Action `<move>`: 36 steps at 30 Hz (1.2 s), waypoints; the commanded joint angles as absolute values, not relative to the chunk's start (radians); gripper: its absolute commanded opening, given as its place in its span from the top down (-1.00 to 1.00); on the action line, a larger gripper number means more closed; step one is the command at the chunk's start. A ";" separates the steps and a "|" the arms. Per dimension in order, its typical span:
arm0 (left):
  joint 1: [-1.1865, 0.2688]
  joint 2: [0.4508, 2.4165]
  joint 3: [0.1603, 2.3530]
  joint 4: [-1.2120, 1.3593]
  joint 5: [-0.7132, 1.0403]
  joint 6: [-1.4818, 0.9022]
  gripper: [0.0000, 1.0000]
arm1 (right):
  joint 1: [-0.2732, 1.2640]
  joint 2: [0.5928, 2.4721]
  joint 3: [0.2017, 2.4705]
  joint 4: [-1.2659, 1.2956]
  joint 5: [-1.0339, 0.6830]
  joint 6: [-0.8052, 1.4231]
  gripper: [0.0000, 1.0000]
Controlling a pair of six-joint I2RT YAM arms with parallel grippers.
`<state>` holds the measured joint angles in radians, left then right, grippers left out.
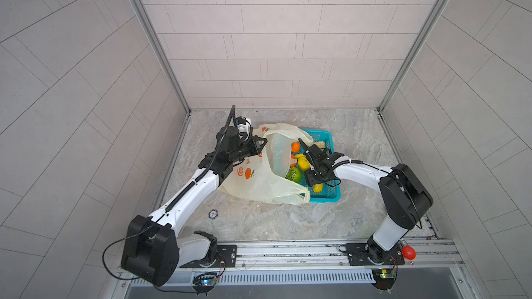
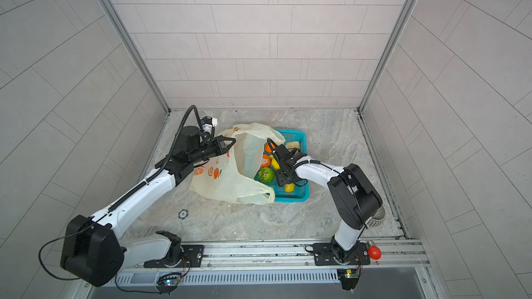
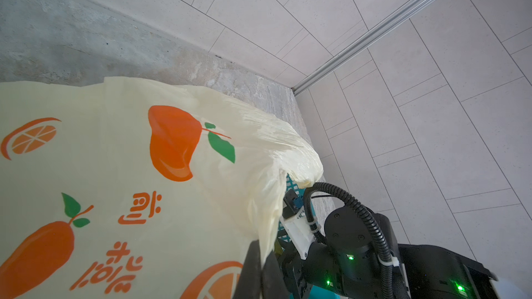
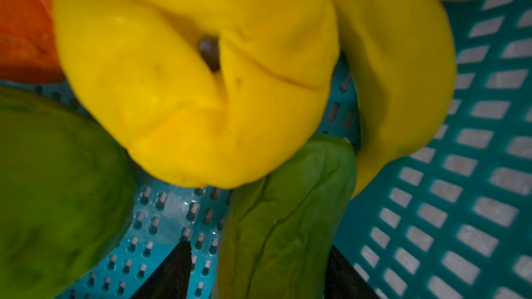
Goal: Place the fruits into the plastic bag
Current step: 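Lift the green cucumber into the bag and open the right gripper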
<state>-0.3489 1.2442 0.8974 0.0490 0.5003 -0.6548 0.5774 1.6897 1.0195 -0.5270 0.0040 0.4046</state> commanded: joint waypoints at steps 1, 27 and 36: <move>-0.344 1.252 0.930 0.065 0.503 -0.650 1.00 | 0.577 1.702 0.998 -0.517 -0.004 0.411 -0.34; -0.347 1.257 0.923 0.069 0.508 -0.689 1.00 | 0.574 1.239 0.844 -0.367 0.000 0.474 0.28; -0.353 1.266 0.933 0.073 0.513 -0.683 1.00 | 0.560 1.046 0.855 -0.310 0.135 0.489 0.30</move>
